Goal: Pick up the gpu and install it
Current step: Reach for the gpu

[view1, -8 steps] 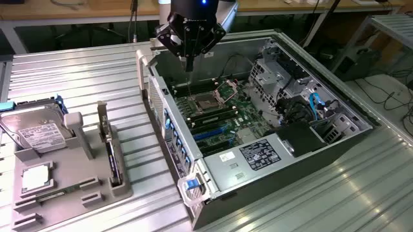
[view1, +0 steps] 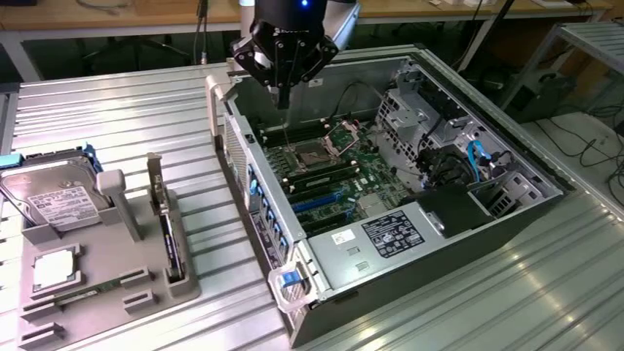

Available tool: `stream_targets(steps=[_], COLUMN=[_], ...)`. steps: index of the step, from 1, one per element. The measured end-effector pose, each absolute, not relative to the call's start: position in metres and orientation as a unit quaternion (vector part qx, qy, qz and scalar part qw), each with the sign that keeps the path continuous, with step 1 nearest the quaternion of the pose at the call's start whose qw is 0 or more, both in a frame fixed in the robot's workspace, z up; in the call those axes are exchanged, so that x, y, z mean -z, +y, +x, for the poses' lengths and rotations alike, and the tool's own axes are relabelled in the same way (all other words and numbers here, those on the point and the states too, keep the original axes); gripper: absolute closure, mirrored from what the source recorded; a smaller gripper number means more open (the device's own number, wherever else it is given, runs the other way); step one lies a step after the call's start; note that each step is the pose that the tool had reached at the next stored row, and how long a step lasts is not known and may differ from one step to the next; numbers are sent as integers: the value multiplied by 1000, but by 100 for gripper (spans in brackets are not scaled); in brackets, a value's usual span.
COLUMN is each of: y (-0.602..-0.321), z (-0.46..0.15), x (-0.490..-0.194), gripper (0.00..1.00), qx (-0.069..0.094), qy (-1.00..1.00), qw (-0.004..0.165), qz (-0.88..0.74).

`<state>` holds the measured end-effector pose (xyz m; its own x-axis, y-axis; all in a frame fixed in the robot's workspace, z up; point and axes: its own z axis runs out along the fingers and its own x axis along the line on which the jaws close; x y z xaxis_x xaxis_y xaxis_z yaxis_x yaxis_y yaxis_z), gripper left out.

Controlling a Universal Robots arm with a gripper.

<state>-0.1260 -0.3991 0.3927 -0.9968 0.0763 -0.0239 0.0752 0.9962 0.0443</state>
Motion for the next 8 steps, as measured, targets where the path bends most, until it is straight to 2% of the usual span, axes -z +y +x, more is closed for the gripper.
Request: stream_targets(steps=[8], y=[-403], z=[-133], x=[-393], gripper=[89], qx=[-22], qy=[999], qw=[13], qz=[37])
